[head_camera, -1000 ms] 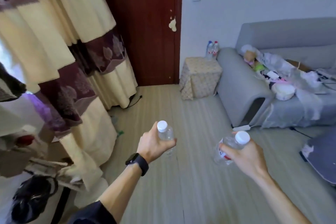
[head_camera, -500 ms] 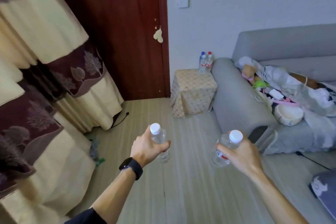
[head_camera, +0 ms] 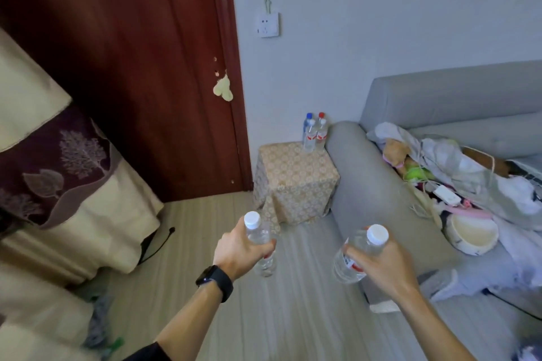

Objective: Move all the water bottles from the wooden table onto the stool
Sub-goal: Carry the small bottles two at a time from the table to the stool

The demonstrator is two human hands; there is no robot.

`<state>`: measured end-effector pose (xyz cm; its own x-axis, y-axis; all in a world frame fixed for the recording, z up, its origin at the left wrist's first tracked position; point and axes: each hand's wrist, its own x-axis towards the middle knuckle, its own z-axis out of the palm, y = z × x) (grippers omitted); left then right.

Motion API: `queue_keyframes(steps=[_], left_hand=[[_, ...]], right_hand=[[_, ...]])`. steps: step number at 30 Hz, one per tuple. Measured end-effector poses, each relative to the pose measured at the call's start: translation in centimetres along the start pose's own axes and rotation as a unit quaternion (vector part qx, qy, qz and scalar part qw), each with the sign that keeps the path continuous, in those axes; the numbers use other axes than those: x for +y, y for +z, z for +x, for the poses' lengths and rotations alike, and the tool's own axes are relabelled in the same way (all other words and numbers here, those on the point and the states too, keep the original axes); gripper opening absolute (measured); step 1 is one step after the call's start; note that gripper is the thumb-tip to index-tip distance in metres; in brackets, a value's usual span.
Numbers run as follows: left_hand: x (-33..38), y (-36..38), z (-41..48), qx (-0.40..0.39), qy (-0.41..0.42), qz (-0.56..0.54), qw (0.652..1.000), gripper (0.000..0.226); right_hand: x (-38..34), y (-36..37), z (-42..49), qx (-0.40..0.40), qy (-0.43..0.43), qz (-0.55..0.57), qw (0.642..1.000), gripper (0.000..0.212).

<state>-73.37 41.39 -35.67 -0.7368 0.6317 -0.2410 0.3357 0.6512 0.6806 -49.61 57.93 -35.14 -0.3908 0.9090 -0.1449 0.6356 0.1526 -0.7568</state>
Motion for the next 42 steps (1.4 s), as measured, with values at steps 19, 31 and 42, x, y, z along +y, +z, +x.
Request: queue_keyframes(steps=[19, 31, 42], left_hand=[[15.8, 10.8, 33.9, -0.033, -0.028, 0.023, 0.999, 0.052], [18.6, 17.9, 50.9, -0.094, -0.102, -0.013, 0.990, 0.075], [19.0, 24.3, 63.8, -0.162, -0.171, -0.030, 0.971, 0.066]], right_hand=[[0.7, -0.3, 37.9, -0.028, 0.036, 0.006, 0.999, 0.044], [0.2, 3.5, 56.5, -0.090, 0.097, 0.026, 0.991, 0.041], [2.0, 10.3, 69.5, -0.188, 0.233, -0.011, 0.954, 0.043]])
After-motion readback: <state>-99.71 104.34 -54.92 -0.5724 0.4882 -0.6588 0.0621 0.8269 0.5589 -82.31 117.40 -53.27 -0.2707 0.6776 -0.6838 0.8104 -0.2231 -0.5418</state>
